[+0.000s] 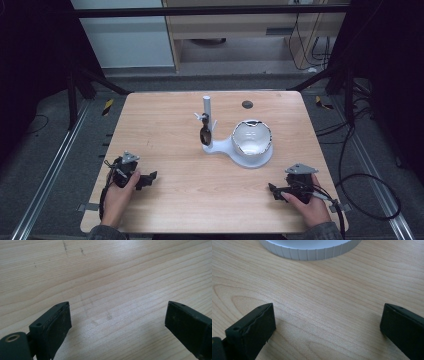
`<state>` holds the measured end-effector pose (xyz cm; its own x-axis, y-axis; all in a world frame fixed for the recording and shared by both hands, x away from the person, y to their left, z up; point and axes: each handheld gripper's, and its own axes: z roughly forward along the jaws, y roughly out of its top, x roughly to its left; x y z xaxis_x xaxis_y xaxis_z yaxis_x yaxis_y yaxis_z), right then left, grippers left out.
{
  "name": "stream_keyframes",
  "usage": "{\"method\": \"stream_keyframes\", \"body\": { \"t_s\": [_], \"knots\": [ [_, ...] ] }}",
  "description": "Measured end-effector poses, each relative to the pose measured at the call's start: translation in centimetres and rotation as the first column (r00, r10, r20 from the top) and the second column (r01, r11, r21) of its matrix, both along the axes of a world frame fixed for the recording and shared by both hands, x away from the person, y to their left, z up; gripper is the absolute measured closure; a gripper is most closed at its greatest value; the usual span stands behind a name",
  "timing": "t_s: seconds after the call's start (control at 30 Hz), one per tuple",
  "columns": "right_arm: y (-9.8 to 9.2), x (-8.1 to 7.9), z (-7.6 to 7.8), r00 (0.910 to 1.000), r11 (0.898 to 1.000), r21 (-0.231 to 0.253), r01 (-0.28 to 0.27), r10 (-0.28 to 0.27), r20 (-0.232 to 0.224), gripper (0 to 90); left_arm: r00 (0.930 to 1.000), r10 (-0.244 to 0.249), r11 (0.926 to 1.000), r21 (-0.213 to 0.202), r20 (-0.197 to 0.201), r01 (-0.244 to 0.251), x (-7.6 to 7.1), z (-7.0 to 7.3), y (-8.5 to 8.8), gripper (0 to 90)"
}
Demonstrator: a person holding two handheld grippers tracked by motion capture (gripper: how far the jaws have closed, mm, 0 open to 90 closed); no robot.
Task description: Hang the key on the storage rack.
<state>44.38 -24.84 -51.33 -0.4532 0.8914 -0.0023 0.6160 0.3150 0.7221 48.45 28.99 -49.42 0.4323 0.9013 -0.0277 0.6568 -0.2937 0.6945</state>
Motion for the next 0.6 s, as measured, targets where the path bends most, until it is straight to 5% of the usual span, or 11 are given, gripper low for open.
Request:
{"method": "stream_keyframes", "body": {
  "t_s": [0.2, 0.4, 0.6],
  "knots": [
    [0.0, 0.0, 0.0, 1.0000, 1.000, 0.000, 0.000, 0.000, 0.000, 0.4, 0.9998, -0.021, 0.9996, 0.019, -0.006, 0.021, 0.6, -0.7, -0.3, 6.2],
    [0.0, 0.0, 0.0, 1.0000, 1.000, 0.000, 0.000, 0.000, 0.000, 0.5, 0.9985, -0.026, 0.9989, 0.041, 0.048, 0.024, 1.5, -1.3, -0.3, 4.4],
    [0.0, 0.0, 0.0, 1.0000, 1.000, 0.001, 0.001, -0.001, -0.001, 0.4, 0.9985, -0.032, 0.9989, 0.036, 0.044, 0.030, 1.8, -1.4, -0.3, 0.4]
  ]
}}
